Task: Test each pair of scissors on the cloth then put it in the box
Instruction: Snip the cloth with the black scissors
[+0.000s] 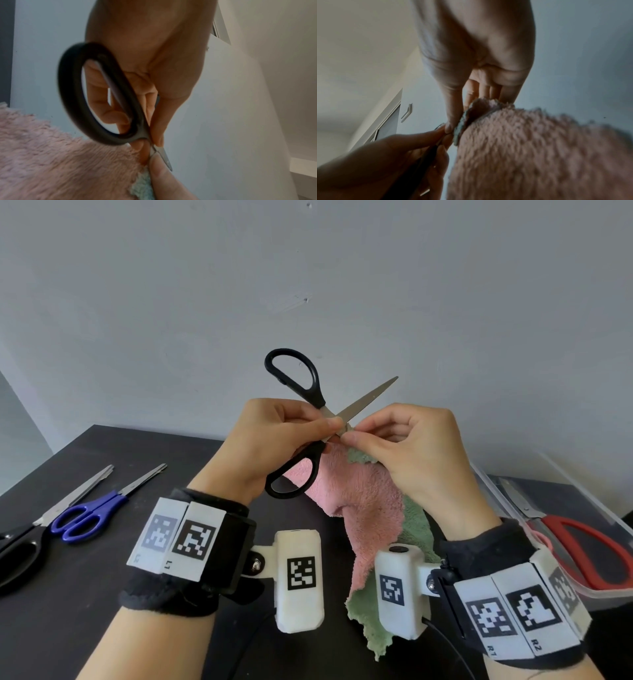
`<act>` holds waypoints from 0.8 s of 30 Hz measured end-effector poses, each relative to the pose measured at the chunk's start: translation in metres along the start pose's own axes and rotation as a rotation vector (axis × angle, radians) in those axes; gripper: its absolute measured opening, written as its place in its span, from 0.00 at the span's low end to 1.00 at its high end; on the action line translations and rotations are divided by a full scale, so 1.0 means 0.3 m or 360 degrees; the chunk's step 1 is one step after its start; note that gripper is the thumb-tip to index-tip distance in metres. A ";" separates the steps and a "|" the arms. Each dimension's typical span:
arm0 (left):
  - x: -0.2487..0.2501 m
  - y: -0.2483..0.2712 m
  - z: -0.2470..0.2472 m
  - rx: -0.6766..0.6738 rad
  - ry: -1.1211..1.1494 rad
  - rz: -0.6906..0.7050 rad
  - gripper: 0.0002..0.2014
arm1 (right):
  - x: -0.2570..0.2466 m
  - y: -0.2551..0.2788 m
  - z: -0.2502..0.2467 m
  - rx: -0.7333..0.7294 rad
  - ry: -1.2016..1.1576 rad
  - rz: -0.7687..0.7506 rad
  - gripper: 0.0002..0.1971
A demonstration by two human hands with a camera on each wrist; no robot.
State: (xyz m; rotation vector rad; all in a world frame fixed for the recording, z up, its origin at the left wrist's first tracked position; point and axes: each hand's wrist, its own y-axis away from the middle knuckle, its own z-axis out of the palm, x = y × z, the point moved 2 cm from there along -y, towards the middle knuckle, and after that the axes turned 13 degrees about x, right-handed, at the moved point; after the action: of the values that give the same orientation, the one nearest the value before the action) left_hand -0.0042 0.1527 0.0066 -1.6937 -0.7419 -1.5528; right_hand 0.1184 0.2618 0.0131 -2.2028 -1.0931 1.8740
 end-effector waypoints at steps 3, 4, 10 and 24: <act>-0.003 -0.006 -0.007 -0.0007 0.0001 0.0033 0.10 | 0.005 -0.003 -0.002 -0.0061 0.0005 0.0102 0.05; -0.004 -0.006 -0.009 -0.0012 0.0019 0.0030 0.10 | 0.006 -0.003 -0.002 -0.0074 0.0008 0.0112 0.05; -0.003 -0.006 -0.020 0.0020 0.0067 0.0003 0.11 | 0.002 -0.006 -0.013 -0.0112 0.0002 0.0113 0.06; -0.010 -0.013 -0.041 0.0210 0.0086 -0.0176 0.07 | -0.013 0.013 -0.009 -0.0104 0.0504 -0.0324 0.09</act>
State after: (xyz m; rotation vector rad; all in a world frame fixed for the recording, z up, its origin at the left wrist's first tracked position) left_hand -0.0147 0.1452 0.0045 -1.5312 -0.9030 -1.5817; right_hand 0.1224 0.2578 0.0153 -2.2221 -1.2721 1.3716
